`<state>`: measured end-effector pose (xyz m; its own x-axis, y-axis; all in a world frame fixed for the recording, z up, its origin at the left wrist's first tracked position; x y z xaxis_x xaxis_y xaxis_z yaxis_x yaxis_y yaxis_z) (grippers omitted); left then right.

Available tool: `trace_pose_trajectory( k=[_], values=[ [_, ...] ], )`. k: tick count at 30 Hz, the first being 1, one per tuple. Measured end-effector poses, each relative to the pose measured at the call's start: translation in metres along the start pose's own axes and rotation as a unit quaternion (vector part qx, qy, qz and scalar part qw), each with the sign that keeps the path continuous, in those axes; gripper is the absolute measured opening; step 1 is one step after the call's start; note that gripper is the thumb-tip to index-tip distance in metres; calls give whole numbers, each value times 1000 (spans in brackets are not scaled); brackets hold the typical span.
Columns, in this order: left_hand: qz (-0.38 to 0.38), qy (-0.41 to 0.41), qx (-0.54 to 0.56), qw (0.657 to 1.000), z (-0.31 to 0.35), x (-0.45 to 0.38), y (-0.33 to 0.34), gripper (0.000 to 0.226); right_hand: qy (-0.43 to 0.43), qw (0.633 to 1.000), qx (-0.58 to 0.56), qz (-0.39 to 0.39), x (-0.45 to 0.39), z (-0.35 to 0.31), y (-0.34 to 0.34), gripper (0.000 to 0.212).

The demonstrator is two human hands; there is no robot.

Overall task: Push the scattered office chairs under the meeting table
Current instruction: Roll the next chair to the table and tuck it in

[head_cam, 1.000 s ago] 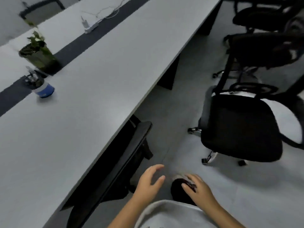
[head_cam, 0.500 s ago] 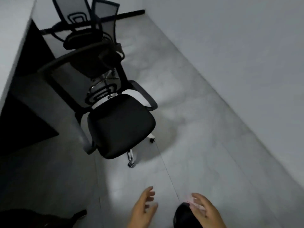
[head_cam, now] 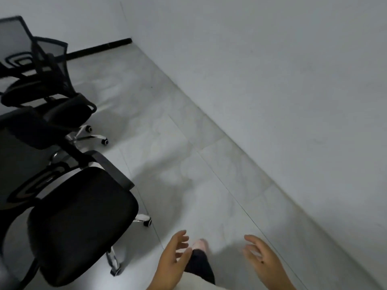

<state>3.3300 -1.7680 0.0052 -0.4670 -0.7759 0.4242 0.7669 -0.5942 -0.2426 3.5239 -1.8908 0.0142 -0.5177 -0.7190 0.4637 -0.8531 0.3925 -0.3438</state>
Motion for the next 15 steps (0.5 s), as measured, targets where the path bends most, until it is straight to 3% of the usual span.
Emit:
trace_pose_trajectory(
  k=[2,3,6,7,10,12,15],
  values=[
    [21,-23,11,999,5,-30,5,28,26,999,9,-23,-25,-5,-13,46],
    [34,-33,17,999,8,-47,8,28,32,999,17,-36,-40,-7,-20,43],
    [68,-37,32,996,31,-113,18,31,24,998,46,-18,-101,-26,-49,78],
    [69,-31,35,997,43,-138,22,31,21,999,43,-5,-125,-36,-58,78],
    [52,9,38,998,97,-207,31,30,-2,999,39,-3,-194,-80,-76,62],
    [38,46,36,998,138,-245,34,29,-25,999,42,-15,-239,-112,-81,31],
    [32,75,37,996,182,-294,35,29,-61,997,41,-38,-302,-150,-84,26]
  ],
)
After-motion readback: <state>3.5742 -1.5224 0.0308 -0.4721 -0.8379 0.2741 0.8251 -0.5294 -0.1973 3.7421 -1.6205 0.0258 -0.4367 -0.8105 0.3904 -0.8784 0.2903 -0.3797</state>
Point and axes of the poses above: each hand's wrist, its own x-axis away from the middle knuckle, its own y-axis out of the palm, z = x × y, the point moved 1 cm from there along -x, towards the middle knuckle
